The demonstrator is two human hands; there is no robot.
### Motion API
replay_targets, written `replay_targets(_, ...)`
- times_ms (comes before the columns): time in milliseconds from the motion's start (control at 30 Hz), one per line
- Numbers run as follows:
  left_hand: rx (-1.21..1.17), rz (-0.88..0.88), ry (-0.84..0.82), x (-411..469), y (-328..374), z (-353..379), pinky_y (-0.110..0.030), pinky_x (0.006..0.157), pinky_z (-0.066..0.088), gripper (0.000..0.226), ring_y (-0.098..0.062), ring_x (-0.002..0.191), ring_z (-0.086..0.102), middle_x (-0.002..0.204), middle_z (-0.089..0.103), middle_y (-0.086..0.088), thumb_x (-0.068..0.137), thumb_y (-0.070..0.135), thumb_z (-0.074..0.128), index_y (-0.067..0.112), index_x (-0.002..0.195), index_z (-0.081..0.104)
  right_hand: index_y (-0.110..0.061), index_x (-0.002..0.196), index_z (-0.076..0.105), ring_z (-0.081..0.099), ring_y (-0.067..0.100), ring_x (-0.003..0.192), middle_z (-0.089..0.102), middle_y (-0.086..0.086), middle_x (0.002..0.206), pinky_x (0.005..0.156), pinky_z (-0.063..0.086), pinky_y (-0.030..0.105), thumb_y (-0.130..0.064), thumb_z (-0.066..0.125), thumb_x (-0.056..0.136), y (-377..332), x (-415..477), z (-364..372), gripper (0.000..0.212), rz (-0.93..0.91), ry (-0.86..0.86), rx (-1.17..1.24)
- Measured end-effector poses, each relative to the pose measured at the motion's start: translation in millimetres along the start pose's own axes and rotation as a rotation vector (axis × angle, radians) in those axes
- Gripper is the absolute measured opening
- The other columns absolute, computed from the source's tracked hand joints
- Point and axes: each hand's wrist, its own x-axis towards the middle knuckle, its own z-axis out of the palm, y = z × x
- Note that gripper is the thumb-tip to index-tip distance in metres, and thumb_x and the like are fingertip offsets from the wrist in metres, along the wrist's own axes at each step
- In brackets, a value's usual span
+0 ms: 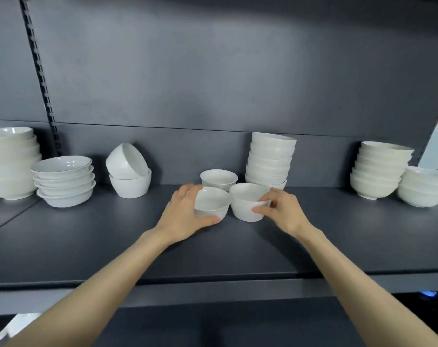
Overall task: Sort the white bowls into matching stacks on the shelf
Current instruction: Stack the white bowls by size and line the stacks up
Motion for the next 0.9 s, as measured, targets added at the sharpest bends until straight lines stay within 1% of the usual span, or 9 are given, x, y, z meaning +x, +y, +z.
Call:
replay_targets(200,-0.083,0.027,0.05,17,5,2,-0.03,0.106,0.032,0.08,-0.017,0.132,0.034,0.14,0.042,0.006,0.07,0.045,0.078,0.021,0.137,0.042,-0.014,0.075,0.068,0.055,0.015,0.07,0.061,0.014,0.084,0.061,0.038,0.01,-0.02,0.077,0.079,-16,3,-21,0.012,-0.047,0.151,0.184)
replay_targets(300,-0.229,0.03,0.05,23,16,-2,-0.021,0.1,0.027,0.086,-0.003,0.13,0.032,0.138,0.037,0.017,0.071,0.042,0.08,0.024,0.143,0.035,-0.004,0.088,0.073,0.054,0.014,0.101,0.065,0.02,0.099,0.07,0.045,0.014,-0.016,0.078,0.077,-38,7,-36,0.017,-0.108,0.13,0.312)
replay_targets(400,-0.384,0.048,0.046,28,21,-9,-0.025,0.103,0.038,0.083,-0.002,0.121,0.047,0.131,0.049,0.018,0.068,0.038,0.084,0.023,0.138,0.041,-0.005,0.09,0.074,0.06,0.025,0.108,0.064,0.019,0.107,0.087,0.051,0.031,-0.013,0.078,0.077,-56,11,-30,0.016,-0.145,0.03,0.421)
replay_targets(467,-0.488,0.029,0.11,28,15,-15,-0.026,0.099,0.047,0.073,-0.003,0.11,0.058,0.118,0.06,0.014,0.068,0.025,0.086,0.019,0.13,0.048,-0.008,0.088,0.073,0.059,0.021,0.117,0.063,0.013,0.116,0.087,0.052,0.022,-0.01,0.079,0.075,-63,17,-16,0.014,-0.164,-0.016,0.491)
replay_targets(533,-0.548,0.009,0.174,27,4,-22,-0.027,0.096,0.05,0.068,-0.005,0.106,0.062,0.115,0.063,0.009,0.067,0.016,0.085,0.016,0.126,0.051,-0.011,0.089,0.073,0.06,0.003,0.111,0.06,0.005,0.116,0.079,0.048,0.01,-0.007,0.079,0.073,-71,24,-1,0.018,-0.175,-0.024,0.539)
replay_targets(600,-0.577,0.001,0.217,27,-11,-31,-0.029,0.095,0.052,0.067,-0.009,0.107,0.063,0.117,0.065,0.002,0.065,0.012,0.086,0.017,0.123,0.053,-0.012,0.093,0.07,0.065,-0.007,0.089,0.062,-0.001,0.105,0.072,0.049,0.009,-0.004,0.081,0.071,-81,33,11,0.026,-0.177,-0.05,0.586)
replay_targets(700,-0.597,-0.012,0.27,29,-34,-46,-0.026,0.094,0.051,0.064,-0.009,0.108,0.062,0.116,0.065,0.003,0.065,0.011,0.086,0.022,0.119,0.053,-0.014,0.1,0.066,0.07,0.005,0.083,0.071,0.001,0.099,0.072,0.053,0.017,-0.006,0.082,0.07,-99,51,30,0.035,-0.164,-0.121,0.608)
replay_targets(800,-0.574,-0.026,0.305,35,-58,-63,-0.015,0.091,0.049,0.064,-0.008,0.107,0.061,0.113,0.064,0.005,0.066,0.01,0.085,0.018,0.122,0.054,-0.006,0.105,0.066,0.071,0.009,0.084,0.072,0.009,0.099,0.071,0.054,0.016,-0.006,0.083,0.068,-116,71,54,0.04,-0.157,-0.133,0.596)
replay_targets(900,-0.441,-0.039,0.333,41,-84,-81,-0.004,0.084,0.044,0.062,-0.007,0.106,0.058,0.113,0.063,0.005,0.067,0.017,0.085,0.017,0.122,0.057,-0.01,0.099,0.07,0.071,0.015,0.088,0.074,0.007,0.094,0.081,0.055,0.022,-0.012,0.086,0.065,-134,88,76,0.038,-0.159,-0.123,0.542)
